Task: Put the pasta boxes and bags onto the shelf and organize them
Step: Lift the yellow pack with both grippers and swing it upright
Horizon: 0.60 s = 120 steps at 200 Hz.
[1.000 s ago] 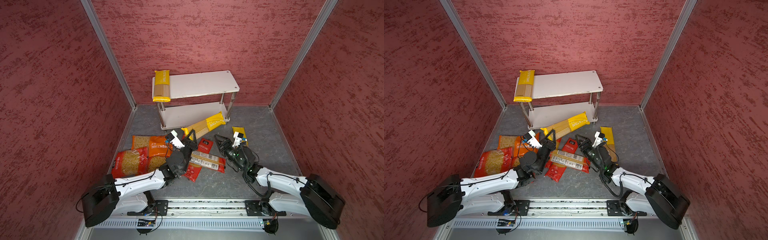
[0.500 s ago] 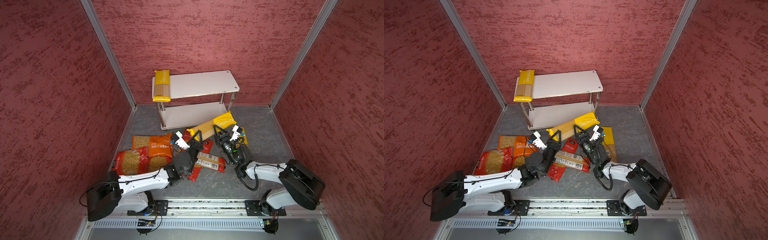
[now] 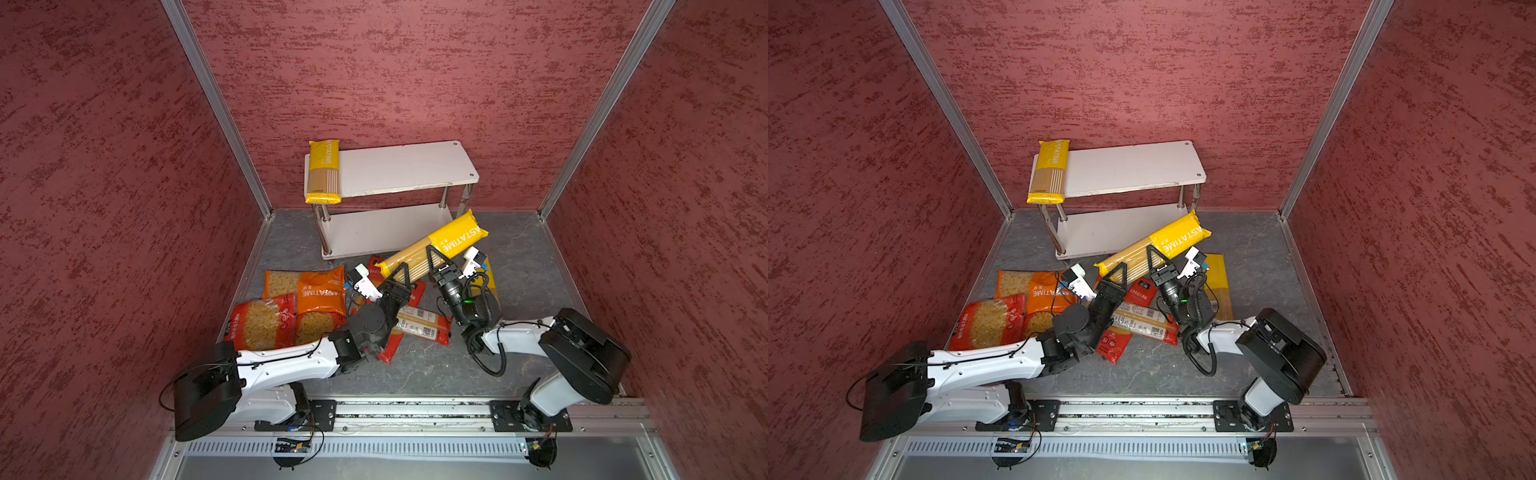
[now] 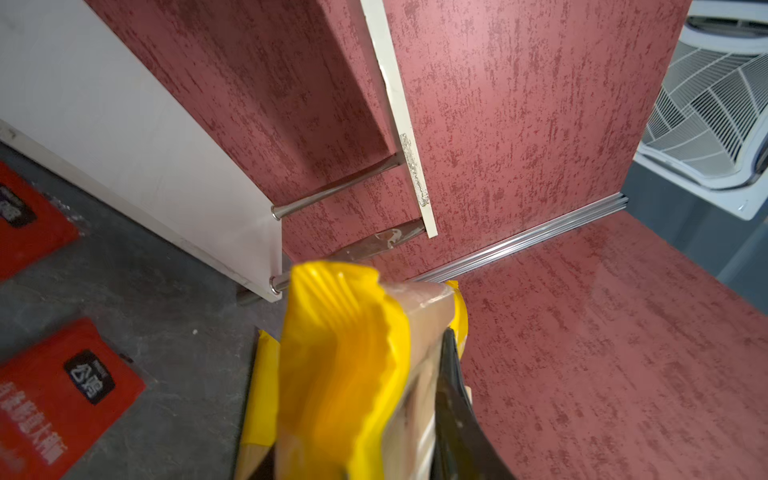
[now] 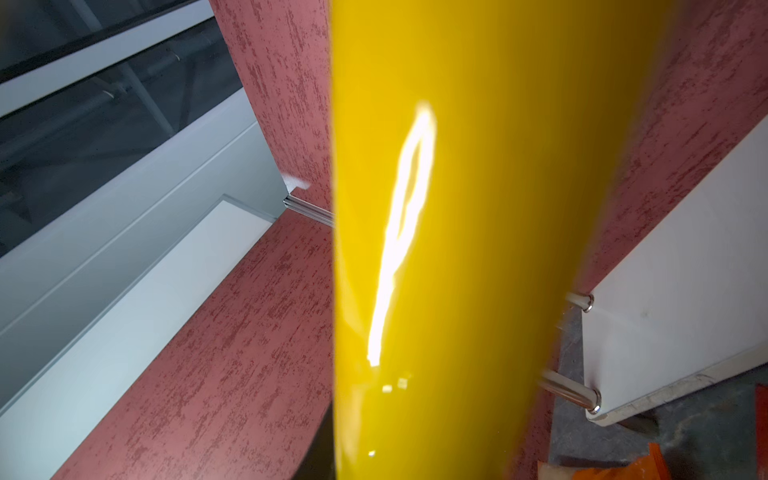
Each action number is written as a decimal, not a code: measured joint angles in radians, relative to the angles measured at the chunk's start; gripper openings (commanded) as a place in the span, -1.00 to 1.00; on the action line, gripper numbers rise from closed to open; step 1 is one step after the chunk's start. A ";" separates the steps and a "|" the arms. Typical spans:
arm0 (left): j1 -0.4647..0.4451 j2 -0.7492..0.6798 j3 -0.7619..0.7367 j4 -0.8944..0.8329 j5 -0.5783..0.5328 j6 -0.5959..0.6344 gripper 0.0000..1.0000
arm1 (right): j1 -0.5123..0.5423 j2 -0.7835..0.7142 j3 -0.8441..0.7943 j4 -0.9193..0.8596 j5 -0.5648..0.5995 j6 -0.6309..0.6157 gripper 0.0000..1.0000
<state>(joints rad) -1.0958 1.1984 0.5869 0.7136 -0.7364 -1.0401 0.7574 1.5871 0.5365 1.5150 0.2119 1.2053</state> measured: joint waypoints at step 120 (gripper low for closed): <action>0.436 -0.249 0.037 -0.653 0.822 0.304 0.60 | -0.126 -0.236 0.002 -0.851 -0.602 -0.520 -0.95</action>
<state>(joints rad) -0.6594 0.9497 0.6235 0.0605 0.0853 -0.7364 0.6312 1.3514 0.5385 0.6640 -0.3897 0.6853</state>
